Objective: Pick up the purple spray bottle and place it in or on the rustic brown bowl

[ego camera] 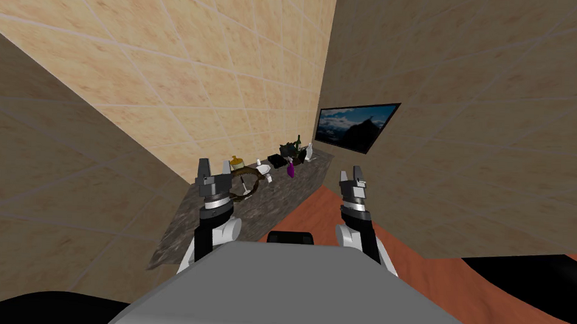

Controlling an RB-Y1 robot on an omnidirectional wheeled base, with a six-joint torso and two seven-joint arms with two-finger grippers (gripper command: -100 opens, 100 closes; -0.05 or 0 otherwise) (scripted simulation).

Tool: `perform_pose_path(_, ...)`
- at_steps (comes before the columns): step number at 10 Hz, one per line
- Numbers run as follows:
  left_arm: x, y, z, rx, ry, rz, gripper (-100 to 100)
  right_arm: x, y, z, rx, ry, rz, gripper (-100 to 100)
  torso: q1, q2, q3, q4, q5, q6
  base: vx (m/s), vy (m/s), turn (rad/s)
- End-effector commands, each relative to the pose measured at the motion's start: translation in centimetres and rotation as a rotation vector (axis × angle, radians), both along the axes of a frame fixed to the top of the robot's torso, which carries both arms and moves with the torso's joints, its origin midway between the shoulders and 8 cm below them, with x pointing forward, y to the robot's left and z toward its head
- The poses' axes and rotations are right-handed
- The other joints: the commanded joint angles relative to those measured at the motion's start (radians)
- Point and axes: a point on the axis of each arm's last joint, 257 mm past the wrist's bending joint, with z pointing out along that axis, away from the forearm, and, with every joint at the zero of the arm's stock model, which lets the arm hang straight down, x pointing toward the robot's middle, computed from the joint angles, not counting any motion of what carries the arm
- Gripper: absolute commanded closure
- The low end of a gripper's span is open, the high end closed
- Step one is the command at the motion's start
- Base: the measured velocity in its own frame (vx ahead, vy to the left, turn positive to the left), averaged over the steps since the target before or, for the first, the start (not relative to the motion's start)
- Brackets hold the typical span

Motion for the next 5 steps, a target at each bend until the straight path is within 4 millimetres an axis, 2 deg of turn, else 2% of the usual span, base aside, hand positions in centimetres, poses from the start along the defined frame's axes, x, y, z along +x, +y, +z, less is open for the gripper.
perform_pose_path(1,0.0,0.0,0.0,0.0,0.0,0.0,0,0.3,0.2,-0.3,-0.023,0.01,0.021,-100,0.0,0.0,0.0,0.0,0.0,0.0,0.0,0.011,0.025)
perform_pose_path(5,0.0,0.0,0.0,0.0,0.0,0.0,0,2.2,0.1,-1.6,-0.051,0.046,0.08,-100,0.002,0.0,0.0,0.0,0.0,0.0,-0.001,0.029,0.034)
